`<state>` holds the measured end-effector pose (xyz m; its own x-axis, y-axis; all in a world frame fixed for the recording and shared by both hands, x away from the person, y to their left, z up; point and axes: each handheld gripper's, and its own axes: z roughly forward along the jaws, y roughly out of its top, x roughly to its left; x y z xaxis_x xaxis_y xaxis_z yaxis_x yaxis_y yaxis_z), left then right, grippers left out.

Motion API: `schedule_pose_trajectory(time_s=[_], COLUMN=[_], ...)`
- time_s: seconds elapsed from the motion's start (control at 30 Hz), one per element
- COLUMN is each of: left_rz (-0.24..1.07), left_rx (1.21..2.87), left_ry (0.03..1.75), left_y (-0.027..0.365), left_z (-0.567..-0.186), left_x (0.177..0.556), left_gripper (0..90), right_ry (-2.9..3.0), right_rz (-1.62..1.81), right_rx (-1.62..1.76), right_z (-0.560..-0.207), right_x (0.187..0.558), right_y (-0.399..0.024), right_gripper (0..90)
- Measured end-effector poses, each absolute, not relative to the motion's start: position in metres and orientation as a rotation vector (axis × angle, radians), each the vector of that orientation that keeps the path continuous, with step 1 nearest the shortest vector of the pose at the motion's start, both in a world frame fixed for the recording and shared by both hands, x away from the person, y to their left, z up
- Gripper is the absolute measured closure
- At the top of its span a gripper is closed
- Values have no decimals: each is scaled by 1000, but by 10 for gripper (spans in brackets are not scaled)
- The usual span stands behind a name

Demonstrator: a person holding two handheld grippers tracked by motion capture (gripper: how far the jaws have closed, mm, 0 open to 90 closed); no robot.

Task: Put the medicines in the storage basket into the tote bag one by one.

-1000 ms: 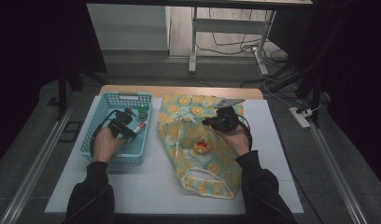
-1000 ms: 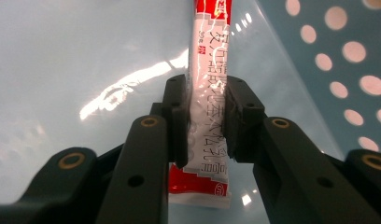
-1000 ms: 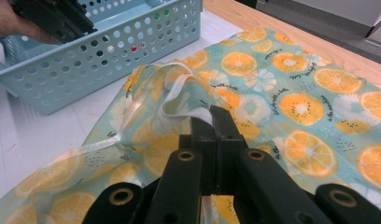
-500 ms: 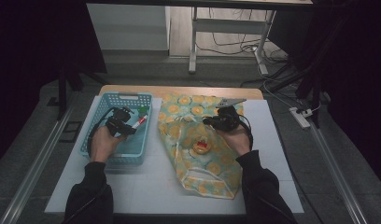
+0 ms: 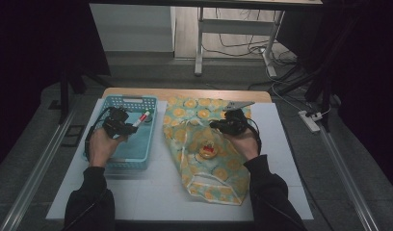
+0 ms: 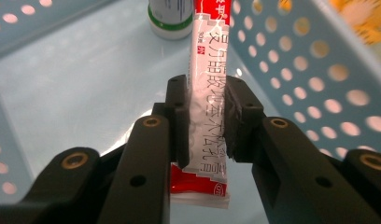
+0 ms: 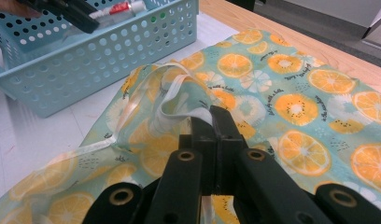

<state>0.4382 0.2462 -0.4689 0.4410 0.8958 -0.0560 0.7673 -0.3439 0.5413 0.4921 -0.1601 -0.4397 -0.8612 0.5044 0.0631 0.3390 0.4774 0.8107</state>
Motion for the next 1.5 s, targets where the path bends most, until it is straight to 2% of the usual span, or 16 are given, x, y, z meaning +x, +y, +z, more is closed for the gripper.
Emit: schedule_pose_trajectory(time_s=[0.4,0.7,1.5], left_rz=[349,283,110], left_rx=[2151,2169,2287], left_ry=[1263,1151,888], left_y=[233,208,125], left_z=[-437,-419,-421], left_x=[421,408,392], left_gripper=[733,733,732], right_ry=[2525,2517,2503], right_rz=[1343,1348,1359], right_rx=[733,736,733], right_z=[-437,-434,-433], right_x=[492,492,492], right_y=[-162,-165,-165], right_gripper=[897,897,898])
